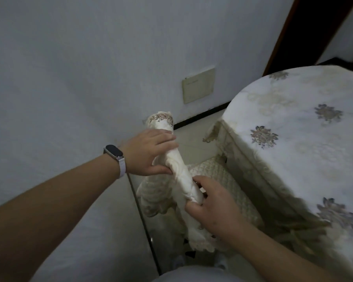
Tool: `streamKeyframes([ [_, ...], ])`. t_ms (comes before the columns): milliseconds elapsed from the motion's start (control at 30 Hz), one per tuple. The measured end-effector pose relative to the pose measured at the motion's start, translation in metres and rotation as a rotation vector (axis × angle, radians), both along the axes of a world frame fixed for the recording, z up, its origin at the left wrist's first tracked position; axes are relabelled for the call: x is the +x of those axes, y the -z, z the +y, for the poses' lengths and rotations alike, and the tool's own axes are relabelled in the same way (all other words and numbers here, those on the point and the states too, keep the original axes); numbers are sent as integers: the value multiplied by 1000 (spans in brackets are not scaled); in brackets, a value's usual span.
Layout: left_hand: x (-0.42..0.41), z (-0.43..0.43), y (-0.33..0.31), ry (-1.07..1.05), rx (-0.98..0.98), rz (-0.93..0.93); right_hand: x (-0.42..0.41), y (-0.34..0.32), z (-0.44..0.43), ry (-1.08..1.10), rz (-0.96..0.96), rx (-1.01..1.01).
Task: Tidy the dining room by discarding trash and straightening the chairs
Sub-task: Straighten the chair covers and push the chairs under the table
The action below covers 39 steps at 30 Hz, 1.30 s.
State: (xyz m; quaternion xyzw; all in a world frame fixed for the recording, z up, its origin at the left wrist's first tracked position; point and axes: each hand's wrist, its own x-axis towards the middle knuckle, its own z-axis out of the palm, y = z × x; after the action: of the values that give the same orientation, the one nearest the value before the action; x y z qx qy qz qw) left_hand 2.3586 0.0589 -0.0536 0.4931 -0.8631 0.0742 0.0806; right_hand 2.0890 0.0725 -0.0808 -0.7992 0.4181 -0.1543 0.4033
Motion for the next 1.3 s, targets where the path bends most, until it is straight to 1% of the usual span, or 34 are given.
streamKeyframes([
  [200, -16, -31, 20, 102, -132, 260, -36, -7, -9, 161, 38, -101],
  [333, -43, -62, 24, 137, -197, 351, -61, -10, -25, 266, 81, -179],
  [500, -65, -85, 27, 116, -213, 377, -77, -11, -44, 282, 96, -242],
  [567, -66, -87, 28, 108, -206, 376, -79, -9, -47, 274, 94, -300],
  [733, -67, -91, 21, 111, -167, 362, -80, -4, -54, 263, 14, -429],
  [867, -66, -91, 22, 118, -165, 349, -83, -2, -54, 272, -6, -487],
  [933, -67, -96, 23, 106, -151, 373, -85, -1, -57, 305, -4, -513],
  [1067, -72, -112, 28, 115, -179, 429, -90, 2, -66, 362, 36, -597],
  [1233, -83, -128, 36, 157, -233, 515, -96, 0, -79, 357, 96, -668],
  [1300, -86, -131, 34, 185, -229, 543, -96, -3, -78, 398, 126, -682],
])
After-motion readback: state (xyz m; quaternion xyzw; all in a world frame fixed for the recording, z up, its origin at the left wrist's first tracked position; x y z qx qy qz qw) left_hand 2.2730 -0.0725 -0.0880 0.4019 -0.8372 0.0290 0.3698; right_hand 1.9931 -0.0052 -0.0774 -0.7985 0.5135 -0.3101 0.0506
